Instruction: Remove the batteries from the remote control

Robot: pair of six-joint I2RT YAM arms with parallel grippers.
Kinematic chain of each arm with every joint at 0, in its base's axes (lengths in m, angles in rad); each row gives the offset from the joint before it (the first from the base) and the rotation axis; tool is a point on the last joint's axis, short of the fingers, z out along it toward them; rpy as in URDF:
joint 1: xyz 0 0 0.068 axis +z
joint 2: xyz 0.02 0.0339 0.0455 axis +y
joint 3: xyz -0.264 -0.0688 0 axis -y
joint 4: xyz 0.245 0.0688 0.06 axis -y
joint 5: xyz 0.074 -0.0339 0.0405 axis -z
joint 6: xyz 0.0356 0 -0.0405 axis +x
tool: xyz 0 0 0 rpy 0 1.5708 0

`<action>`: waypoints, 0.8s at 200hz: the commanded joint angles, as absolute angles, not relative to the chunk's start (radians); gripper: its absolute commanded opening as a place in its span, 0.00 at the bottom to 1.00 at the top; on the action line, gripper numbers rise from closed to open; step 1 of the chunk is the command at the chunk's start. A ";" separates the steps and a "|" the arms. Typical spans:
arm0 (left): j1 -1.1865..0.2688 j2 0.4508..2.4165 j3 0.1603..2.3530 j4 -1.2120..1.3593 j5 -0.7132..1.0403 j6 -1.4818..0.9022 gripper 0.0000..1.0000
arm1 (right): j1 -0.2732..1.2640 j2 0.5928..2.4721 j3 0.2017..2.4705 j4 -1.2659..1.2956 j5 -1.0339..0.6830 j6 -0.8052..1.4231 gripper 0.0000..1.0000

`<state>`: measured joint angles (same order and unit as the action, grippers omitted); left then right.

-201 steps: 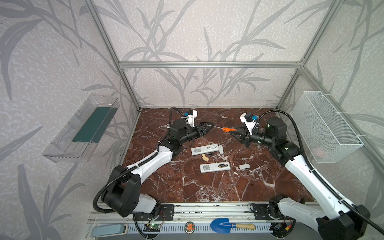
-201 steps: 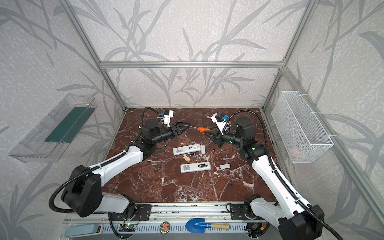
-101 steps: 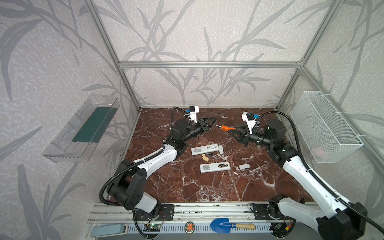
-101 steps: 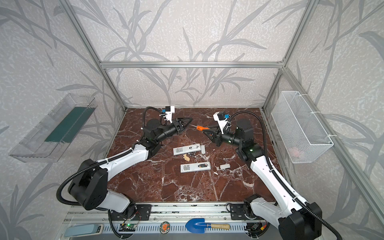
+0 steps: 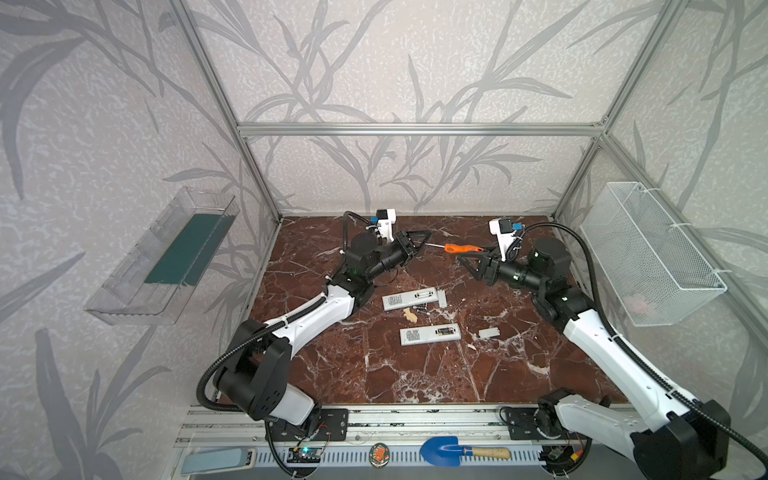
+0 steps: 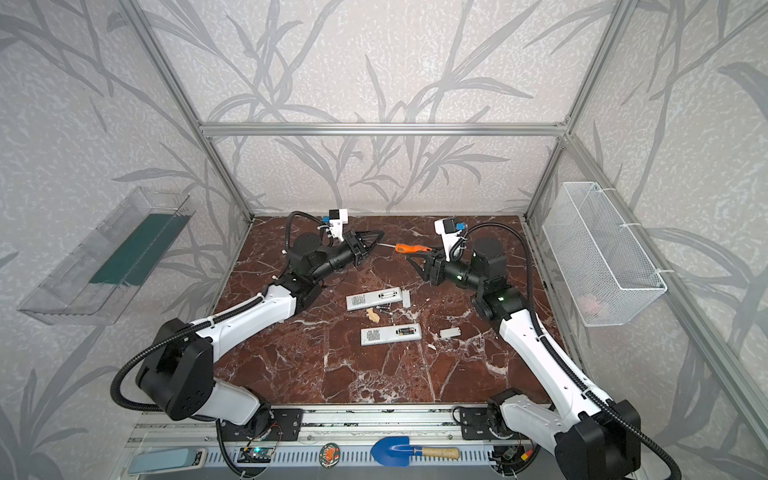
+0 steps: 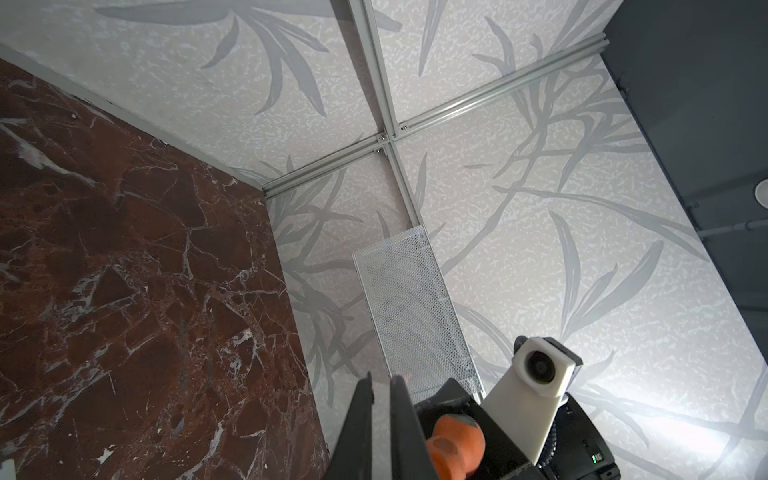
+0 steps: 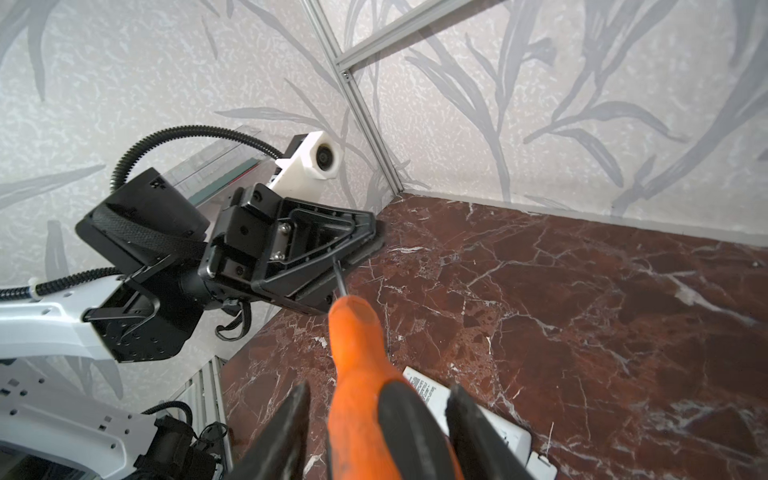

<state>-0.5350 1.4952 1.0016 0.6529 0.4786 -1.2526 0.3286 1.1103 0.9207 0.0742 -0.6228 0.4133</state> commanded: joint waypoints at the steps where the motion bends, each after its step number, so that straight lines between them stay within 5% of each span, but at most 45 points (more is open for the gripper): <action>1: -0.535 1.489 1.039 0.629 0.462 -1.340 0.00 | 0.305 1.149 0.972 0.032 -0.677 0.558 0.57; 53: -0.521 1.511 1.067 0.518 0.511 -1.422 0.00 | 0.230 1.252 1.032 0.122 -0.990 0.906 0.62; 160: -0.501 1.510 1.117 0.362 0.571 -1.393 0.00 | 0.256 1.375 1.179 -0.021 -1.101 0.849 0.57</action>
<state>-0.5011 1.5089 1.0859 0.3515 0.5388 -1.3731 0.2405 1.3479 1.1332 -0.0151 -1.0355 0.8433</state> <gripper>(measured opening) 0.085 0.590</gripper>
